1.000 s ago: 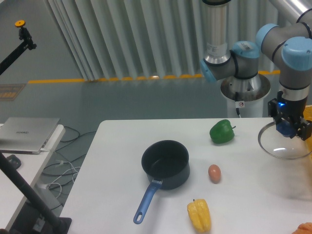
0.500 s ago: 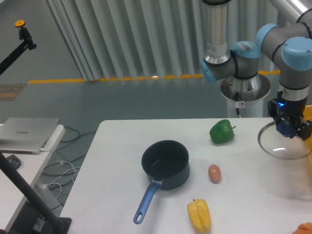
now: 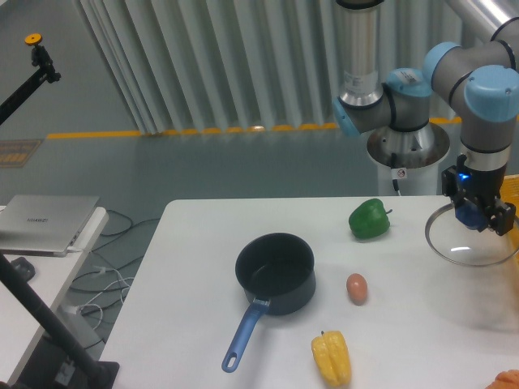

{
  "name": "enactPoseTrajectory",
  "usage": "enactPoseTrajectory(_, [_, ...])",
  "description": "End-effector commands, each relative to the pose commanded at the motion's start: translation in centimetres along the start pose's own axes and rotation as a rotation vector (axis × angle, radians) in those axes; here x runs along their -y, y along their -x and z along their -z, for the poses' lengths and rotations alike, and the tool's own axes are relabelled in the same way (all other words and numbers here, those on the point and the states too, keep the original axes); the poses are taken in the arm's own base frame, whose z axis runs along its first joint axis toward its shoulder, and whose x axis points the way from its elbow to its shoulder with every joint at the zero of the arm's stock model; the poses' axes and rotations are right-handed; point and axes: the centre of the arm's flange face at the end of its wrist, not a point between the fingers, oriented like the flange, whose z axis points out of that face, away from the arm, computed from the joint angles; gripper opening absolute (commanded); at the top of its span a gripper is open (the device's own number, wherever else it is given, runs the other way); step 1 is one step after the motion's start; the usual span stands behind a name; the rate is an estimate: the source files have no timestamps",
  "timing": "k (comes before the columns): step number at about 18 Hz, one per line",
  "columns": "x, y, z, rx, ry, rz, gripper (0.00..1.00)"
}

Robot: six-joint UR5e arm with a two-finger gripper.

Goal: Place the lid on the table

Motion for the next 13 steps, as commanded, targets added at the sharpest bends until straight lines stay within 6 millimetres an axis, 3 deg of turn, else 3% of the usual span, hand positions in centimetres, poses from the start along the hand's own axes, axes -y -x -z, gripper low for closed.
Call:
enactPoseTrajectory(5, [2.2, -0.4, -1.2, -0.012, 0.01, -0.003, 0.49])
enactPoseTrajectory(13, [3.6, 0.0, -3.6, -0.05, 0.023, -0.019, 0.49])
